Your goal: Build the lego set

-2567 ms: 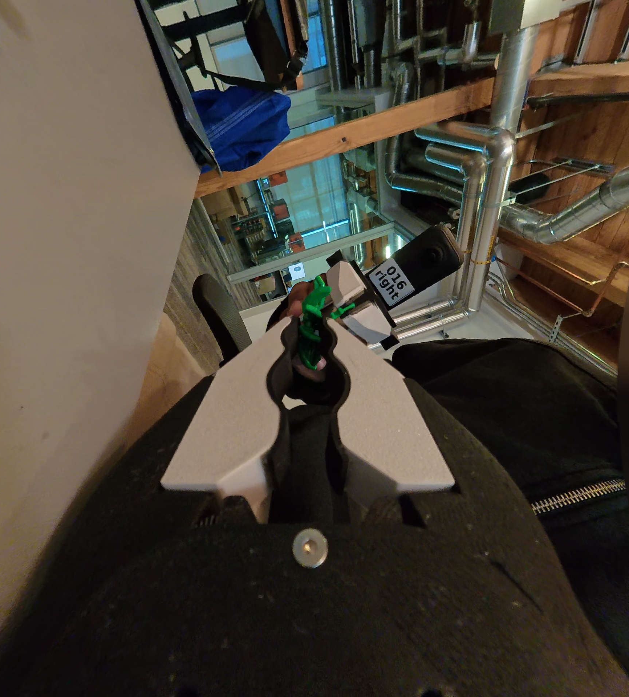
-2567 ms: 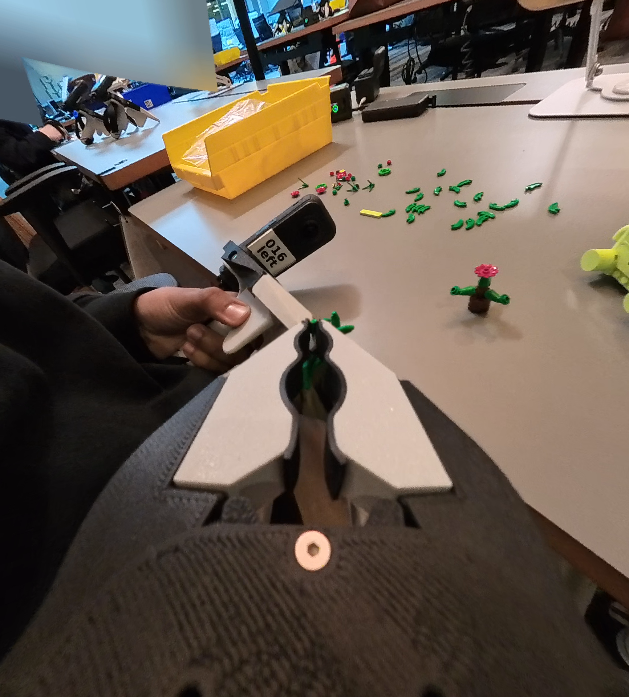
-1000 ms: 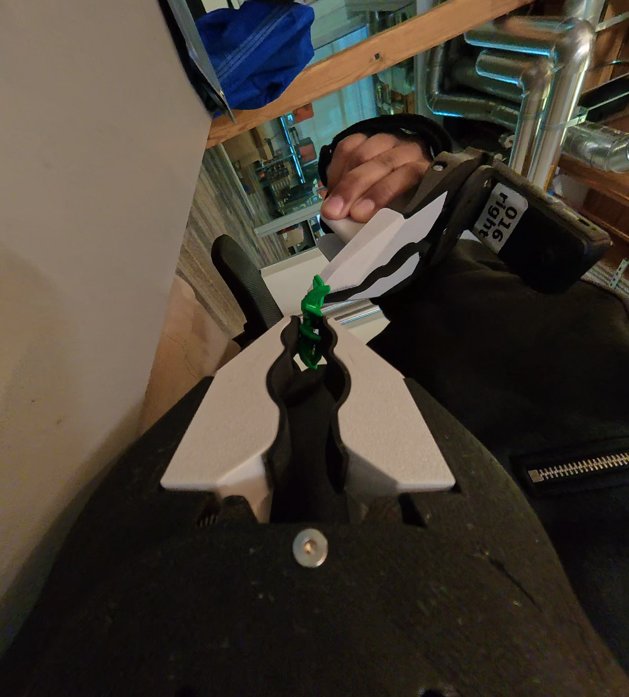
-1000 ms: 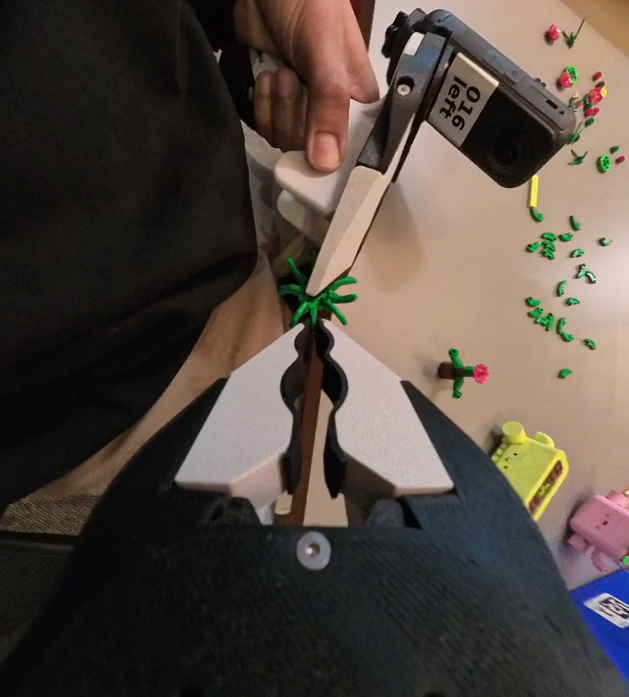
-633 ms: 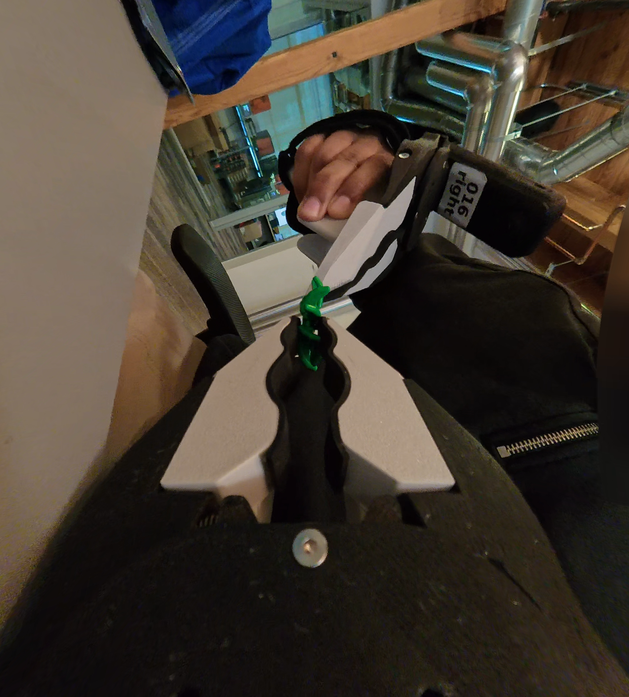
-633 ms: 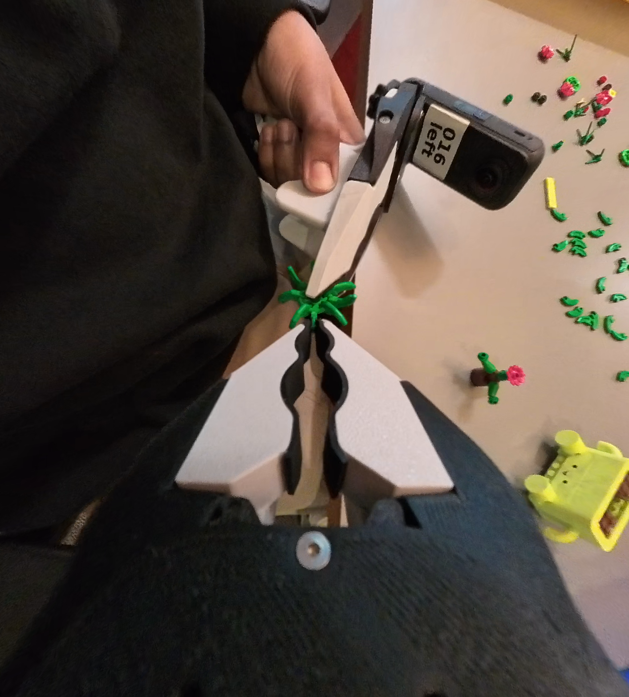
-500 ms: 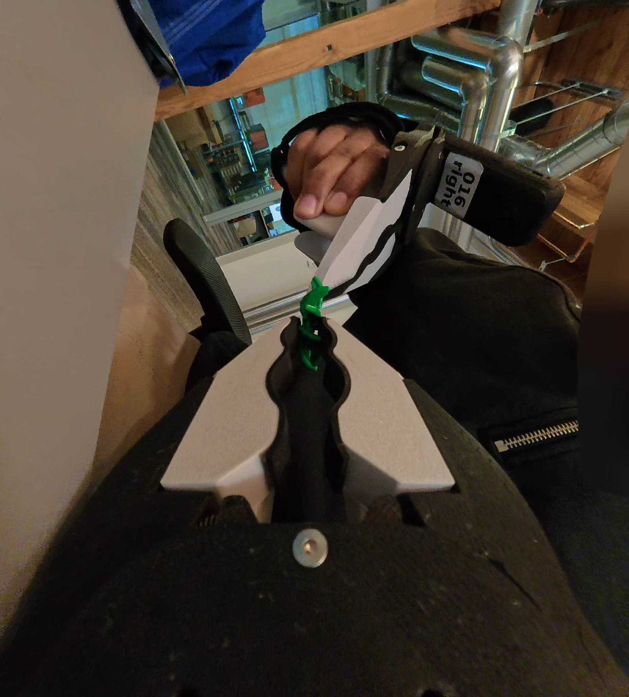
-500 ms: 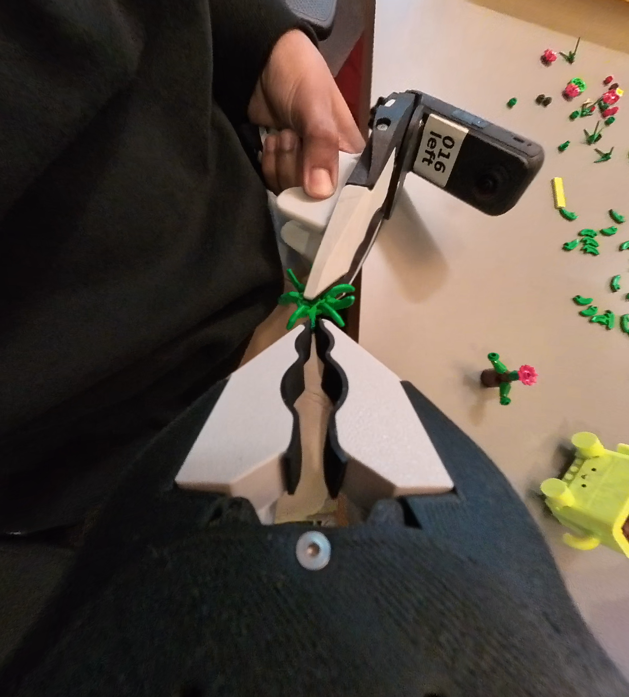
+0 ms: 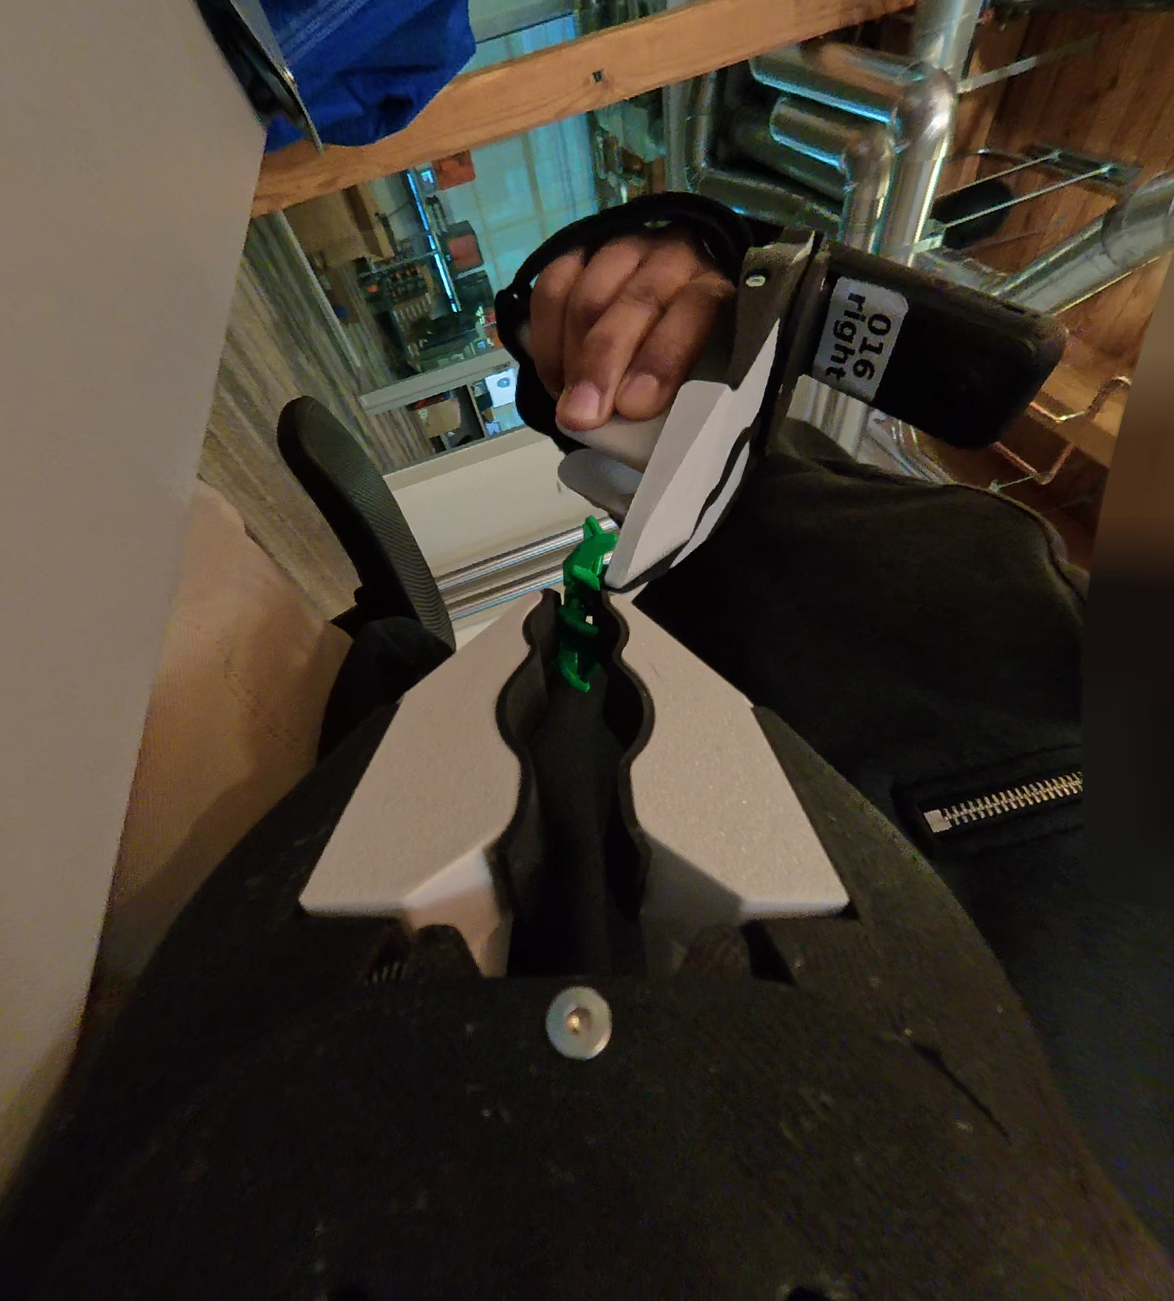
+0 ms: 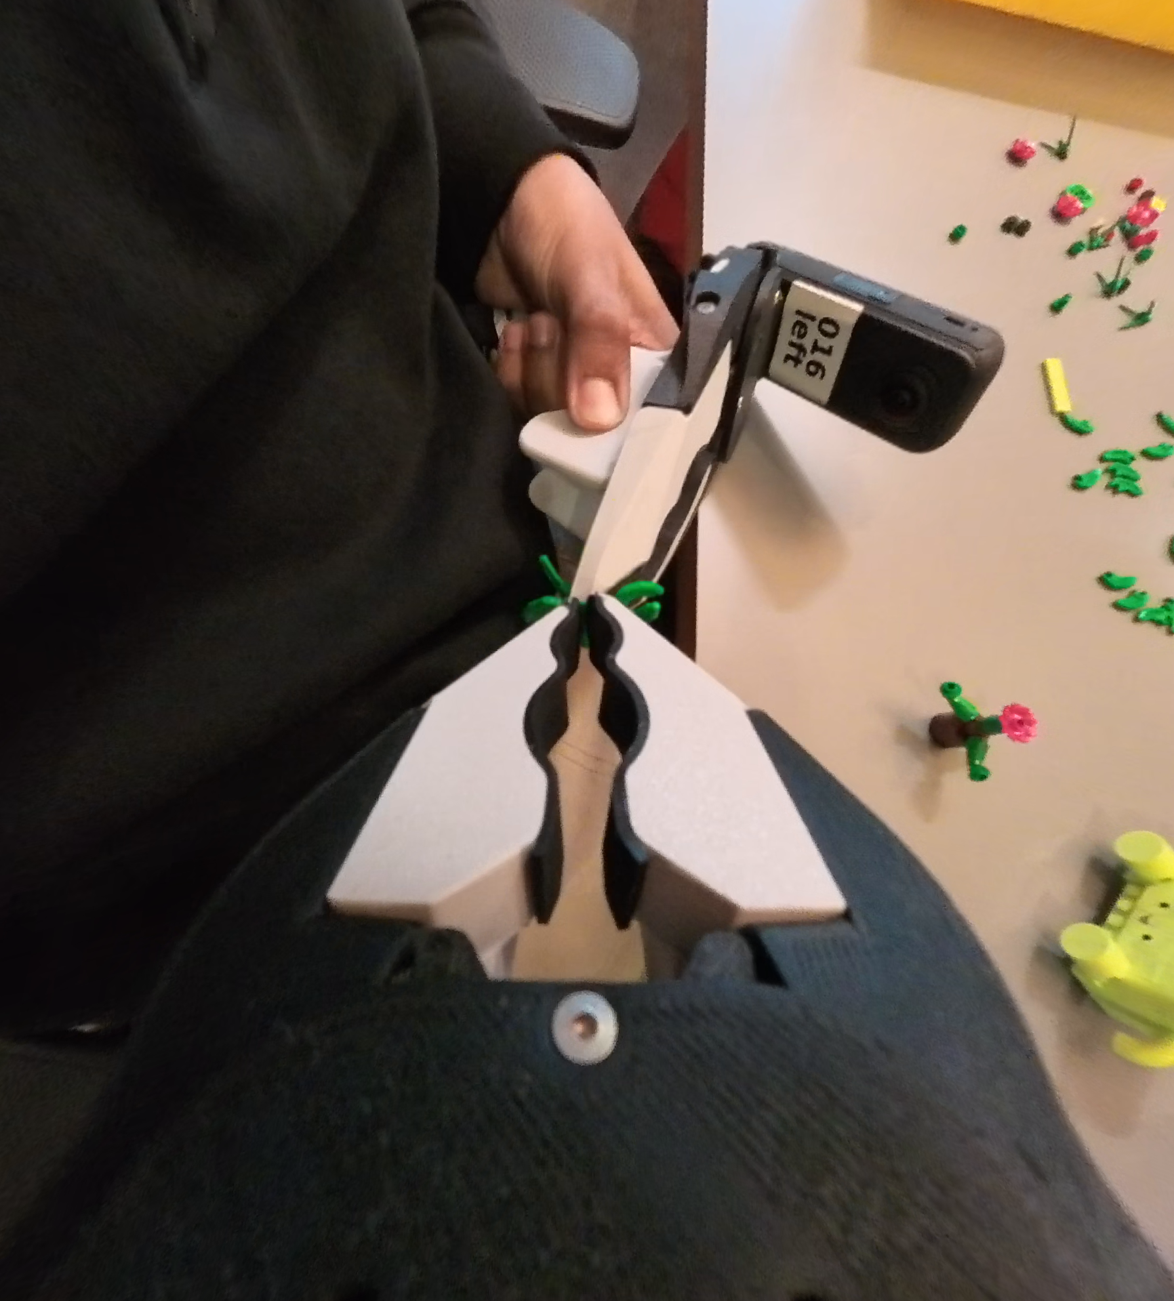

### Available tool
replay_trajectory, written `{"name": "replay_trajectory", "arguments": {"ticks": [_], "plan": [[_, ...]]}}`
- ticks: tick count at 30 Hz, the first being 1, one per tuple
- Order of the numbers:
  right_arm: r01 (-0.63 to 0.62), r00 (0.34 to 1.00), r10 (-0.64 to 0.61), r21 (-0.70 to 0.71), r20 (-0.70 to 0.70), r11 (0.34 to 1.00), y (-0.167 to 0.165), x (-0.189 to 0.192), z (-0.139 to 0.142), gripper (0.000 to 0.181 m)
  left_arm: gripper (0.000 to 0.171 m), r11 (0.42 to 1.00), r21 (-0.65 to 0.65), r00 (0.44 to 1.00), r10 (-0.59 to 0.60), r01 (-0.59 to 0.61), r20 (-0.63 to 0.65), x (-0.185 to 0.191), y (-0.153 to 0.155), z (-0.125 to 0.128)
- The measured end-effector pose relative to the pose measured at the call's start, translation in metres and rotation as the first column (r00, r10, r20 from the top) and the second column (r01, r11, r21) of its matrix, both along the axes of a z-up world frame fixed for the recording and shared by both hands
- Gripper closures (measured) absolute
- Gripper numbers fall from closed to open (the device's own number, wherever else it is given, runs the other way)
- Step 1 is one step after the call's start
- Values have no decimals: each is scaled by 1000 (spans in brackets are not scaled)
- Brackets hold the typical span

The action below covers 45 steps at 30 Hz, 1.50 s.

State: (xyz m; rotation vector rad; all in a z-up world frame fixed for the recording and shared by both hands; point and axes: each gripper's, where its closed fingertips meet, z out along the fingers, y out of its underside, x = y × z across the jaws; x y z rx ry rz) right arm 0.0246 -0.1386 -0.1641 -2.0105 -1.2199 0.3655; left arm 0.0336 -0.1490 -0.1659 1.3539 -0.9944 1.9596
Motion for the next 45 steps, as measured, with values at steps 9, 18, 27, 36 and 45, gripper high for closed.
{"name": "replay_trajectory", "arguments": {"ticks": [9, 18, 27, 36, 45], "plan": [[124, 986, -123, -1, -113, 992, 2, 8, 10, 181, 162, 999, -32, 999, 20, -19, 26, 2, 3, 9], [162, 979, -163, -19, -126, 987, -6, 10, 8, 179, 162, 1000, -26, 999, -1, 2, 38, -1, -2, 11], [137, 986, -140, -34, -86, 990, -8, 13, 6, 179, 162, 1000, -29, 999, -6, 7, 40, -1, -3, 11], [253, 956, -259, -60, -140, 966, 1, 26, 13, 164, 162, 999, -19, 998, 40, -40, 44, 2, 7, 14], [381, 897, -364, 22, -250, 924, 30, 36, 30, 157, 162, 960, -36, 958, 280, -279, 56, 13, 55, 21]]}}
